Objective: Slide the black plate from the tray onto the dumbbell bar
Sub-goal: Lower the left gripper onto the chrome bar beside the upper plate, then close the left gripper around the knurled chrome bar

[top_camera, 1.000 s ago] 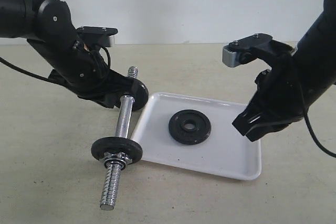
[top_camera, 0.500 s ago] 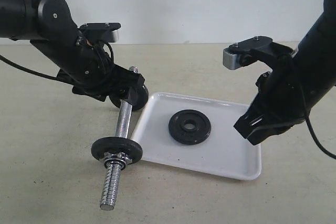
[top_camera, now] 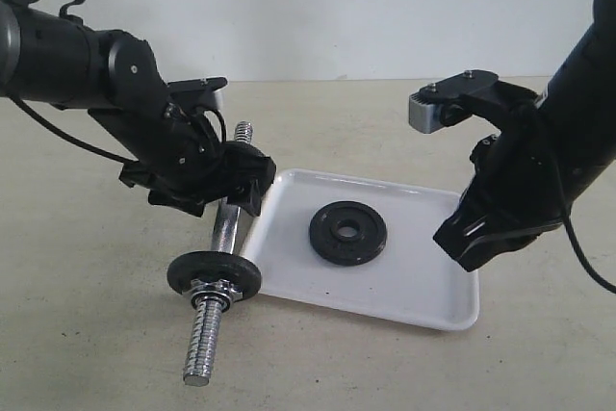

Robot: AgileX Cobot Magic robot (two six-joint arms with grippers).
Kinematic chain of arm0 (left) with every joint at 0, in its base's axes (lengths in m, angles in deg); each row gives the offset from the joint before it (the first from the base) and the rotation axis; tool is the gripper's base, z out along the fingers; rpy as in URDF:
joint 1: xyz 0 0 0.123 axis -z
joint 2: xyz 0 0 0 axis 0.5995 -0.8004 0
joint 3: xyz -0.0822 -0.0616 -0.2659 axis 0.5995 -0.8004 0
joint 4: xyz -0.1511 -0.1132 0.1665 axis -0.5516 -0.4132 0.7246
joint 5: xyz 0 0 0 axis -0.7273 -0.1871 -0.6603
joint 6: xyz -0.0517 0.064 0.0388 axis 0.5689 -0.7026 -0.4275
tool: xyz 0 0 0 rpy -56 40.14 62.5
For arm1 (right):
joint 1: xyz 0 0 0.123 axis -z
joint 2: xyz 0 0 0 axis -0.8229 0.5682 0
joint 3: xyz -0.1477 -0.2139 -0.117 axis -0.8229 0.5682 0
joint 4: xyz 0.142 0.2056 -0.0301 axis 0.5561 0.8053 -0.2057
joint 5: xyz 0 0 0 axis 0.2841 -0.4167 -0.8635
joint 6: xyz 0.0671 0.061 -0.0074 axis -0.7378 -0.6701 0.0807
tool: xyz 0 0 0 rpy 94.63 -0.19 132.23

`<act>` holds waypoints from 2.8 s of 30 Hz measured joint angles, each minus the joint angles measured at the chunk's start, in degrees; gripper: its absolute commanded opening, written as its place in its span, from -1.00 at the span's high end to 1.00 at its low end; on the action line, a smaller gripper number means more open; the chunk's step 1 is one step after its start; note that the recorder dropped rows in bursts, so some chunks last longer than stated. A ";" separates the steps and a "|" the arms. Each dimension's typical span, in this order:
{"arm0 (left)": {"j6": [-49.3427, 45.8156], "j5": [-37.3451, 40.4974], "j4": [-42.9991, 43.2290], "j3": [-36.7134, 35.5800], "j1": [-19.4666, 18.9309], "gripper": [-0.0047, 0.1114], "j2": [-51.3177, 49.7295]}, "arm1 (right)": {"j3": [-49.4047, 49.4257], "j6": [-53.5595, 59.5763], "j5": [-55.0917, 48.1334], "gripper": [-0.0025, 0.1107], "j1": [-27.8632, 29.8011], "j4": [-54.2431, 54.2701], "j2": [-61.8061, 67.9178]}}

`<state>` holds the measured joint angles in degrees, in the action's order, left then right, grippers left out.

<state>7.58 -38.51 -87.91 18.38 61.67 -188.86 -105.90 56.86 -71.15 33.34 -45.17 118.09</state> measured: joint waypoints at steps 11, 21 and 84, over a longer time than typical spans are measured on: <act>0.00 -3.44 0.54 0.00 1.43 -0.25 -0.37 | 0.00 0.66 -0.61 0.96 0.00 0.46 0.00; 7.16 -4.36 8.99 0.00 1.43 -0.21 -0.37 | 0.00 0.98 -1.53 0.96 0.00 0.70 0.00; 6.66 -8.64 9.98 0.00 1.52 0.30 -3.98 | 0.00 1.80 -0.88 0.96 0.00 0.83 0.00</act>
<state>14.24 -47.15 -77.92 18.38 63.19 -192.85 -105.90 58.66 -72.03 33.34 -44.34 118.09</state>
